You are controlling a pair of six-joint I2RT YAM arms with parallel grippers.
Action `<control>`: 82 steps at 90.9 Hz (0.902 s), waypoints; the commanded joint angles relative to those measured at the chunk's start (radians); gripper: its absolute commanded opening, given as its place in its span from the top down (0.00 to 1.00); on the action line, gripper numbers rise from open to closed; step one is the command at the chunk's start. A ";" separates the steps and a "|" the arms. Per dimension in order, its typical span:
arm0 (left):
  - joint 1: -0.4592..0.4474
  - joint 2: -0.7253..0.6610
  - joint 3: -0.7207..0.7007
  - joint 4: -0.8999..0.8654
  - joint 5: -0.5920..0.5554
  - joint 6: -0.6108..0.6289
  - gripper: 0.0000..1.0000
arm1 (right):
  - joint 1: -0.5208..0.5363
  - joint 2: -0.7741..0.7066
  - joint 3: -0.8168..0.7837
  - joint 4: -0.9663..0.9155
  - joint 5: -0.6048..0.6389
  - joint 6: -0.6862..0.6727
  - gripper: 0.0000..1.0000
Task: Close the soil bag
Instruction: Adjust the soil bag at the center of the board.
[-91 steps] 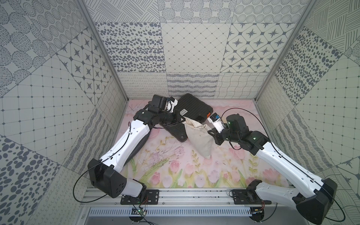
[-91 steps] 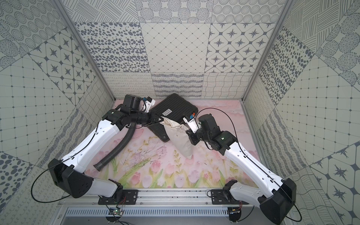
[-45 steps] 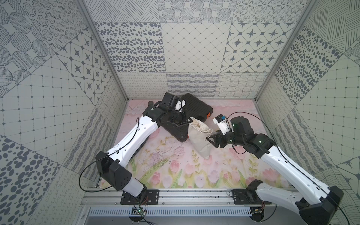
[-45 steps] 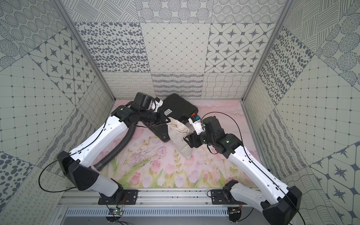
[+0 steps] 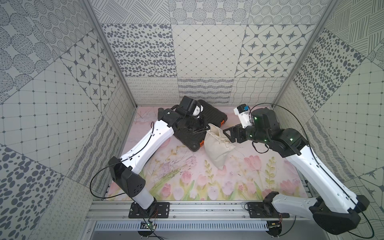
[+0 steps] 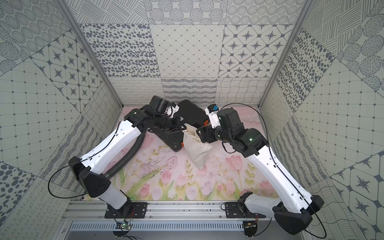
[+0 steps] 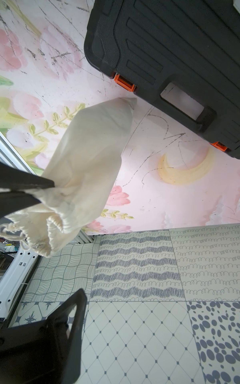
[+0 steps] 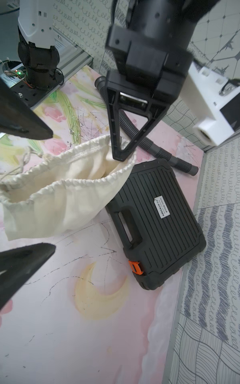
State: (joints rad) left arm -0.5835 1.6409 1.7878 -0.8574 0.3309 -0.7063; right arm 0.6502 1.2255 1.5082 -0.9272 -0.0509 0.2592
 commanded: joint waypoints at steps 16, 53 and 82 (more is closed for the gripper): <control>-0.019 -0.001 0.021 0.012 -0.002 -0.017 1.00 | 0.039 0.143 0.067 -0.022 0.084 0.016 0.16; -0.029 -0.002 0.030 0.014 -0.018 -0.030 1.00 | 0.071 0.322 0.213 -0.115 0.307 0.013 0.16; -0.029 0.007 0.068 -0.018 -0.086 -0.037 1.00 | 0.091 0.343 0.296 -0.415 0.426 -0.033 0.19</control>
State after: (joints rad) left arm -0.6075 1.6463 1.8271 -0.8852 0.2794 -0.7399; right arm 0.7513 1.6108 1.8175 -1.2148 0.3168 0.2443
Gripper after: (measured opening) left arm 0.051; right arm 0.816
